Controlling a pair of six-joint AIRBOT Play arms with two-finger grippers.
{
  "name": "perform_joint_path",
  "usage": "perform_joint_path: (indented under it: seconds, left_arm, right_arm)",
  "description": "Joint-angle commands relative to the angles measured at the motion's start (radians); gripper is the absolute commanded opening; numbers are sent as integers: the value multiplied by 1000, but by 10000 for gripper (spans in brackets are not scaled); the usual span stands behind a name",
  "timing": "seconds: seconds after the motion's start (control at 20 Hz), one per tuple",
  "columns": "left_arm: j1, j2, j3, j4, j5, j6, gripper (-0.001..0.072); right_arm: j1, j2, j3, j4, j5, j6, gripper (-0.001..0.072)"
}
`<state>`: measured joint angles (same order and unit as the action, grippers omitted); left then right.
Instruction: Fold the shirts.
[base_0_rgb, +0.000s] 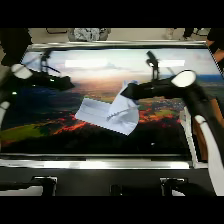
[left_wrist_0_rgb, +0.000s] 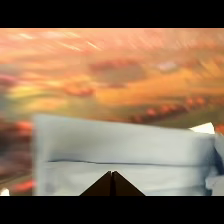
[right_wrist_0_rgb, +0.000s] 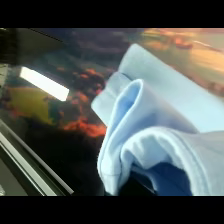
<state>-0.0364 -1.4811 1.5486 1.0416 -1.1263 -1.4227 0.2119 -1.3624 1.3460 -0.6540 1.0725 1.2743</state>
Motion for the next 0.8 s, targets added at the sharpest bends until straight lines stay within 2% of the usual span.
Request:
perform_joint_path:
  seconds: [0.0, 0.2, 0.25, 0.3, 0.35, 0.4, 0.45, 0.55, 0.65, 0.75]
  left_arm:
    - [171, 127, 0, 50, -56, -5, 33]
    - [182, 173, 0, 47, -62, 2, 33]
    - [171, 172, 0, 48, -62, 2, 32]
    - [158, 171, -2, 48, -60, 2, 33]
    - [146, 171, -6, 48, -60, 3, 32]
    - [137, 171, -12, 48, -60, 10, 32]
    - [130, 171, -18, 49, -61, 13, 32]
    - [130, 171, -29, 51, -60, 13, 32]
    - [133, 171, -30, 68, -60, 36, 33]
    - [142, 171, -30, 70, -61, 36, 33]
  right_arm:
    - [148, -179, 1, 174, -199, -15, 53]
    - [253, -341, 3, 395, -246, -79, 73]
    - [270, -364, 3, 444, -273, -98, 261]
    - [280, -380, 3, 519, -304, -158, 608]
    - [279, -379, 3, 592, -314, -260, 687]
    - [264, -369, 3, 637, -306, -327, 691]
    - [236, -349, 3, 628, -286, -334, 690]
    - [153, -294, 3, 507, -230, -328, 688]
    - [31, -218, 3, 246, -126, -229, 688]
    - [-88, -151, 3, -76, 7, -80, 688]
